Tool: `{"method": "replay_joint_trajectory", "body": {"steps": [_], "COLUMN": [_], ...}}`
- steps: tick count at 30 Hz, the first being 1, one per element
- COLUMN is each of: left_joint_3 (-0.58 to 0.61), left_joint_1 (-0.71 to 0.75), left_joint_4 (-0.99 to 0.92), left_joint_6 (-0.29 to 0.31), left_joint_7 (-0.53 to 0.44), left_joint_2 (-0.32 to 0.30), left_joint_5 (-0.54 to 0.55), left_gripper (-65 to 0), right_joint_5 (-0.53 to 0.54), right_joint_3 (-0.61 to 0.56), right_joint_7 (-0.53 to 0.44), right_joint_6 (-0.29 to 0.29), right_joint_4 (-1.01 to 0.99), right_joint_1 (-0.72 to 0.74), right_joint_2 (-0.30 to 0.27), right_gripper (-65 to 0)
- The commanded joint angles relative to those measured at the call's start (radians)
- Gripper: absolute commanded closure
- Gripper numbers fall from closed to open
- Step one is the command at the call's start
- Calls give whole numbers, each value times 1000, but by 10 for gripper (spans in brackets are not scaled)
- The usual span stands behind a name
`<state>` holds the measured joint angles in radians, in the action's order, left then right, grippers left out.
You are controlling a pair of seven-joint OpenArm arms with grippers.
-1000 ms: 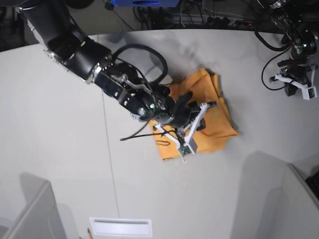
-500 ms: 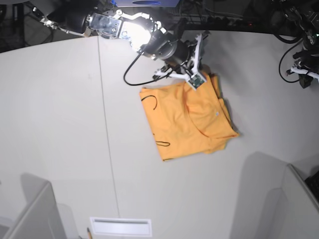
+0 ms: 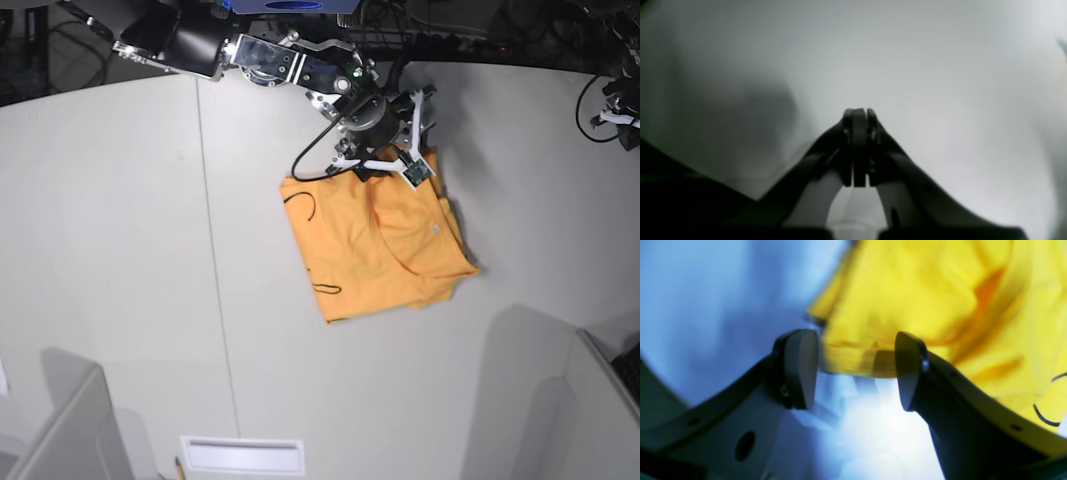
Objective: Fold the T-shirt properly
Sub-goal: 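Open the right gripper and pat the folded stack flat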
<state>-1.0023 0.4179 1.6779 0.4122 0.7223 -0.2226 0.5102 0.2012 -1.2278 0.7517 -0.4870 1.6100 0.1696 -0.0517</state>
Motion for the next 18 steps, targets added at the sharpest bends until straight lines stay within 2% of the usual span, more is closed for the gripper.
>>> {"method": "replay_joint_trajectory", "body": {"steps": [1,4,6,7,8,10,18], "left_joint_3": [-3,-2,0,0,0,0,0], "left_joint_1": [0,-3,-4,-4,-4,-4,-4], "left_joint_4": [17,15,15,15,15,14,14], "left_joint_6": [1,1,1,1,1,1,1], "left_joint_7": [-20,-20,-20,-20,-20,-20,-20], "left_joint_2": [-18,-18,-16,-14,-14,-14,-14], "left_joint_5": [14,14,14,14,14,14,14], "left_gripper": [0,0,0,0,0,0,0], "right_joint_5": [-26,-116,-141,-141,-141,-139,-139], "right_joint_3": [-14,-60,-71,-74,-74,-74,-76], "right_joint_7": [-25,-25,-25,-25,-25,-25,-27], "right_joint_6": [3,3,3,3,3,7,9], "right_joint_4": [8,-24,-33,-33,-32,-32,-32], "right_joint_1": [17,20,18,18,18,18,9], "right_joint_2": [20,43,56,57,59,65,105], "right_gripper": [-329,-327,-312,-267,-191,0,0]}}
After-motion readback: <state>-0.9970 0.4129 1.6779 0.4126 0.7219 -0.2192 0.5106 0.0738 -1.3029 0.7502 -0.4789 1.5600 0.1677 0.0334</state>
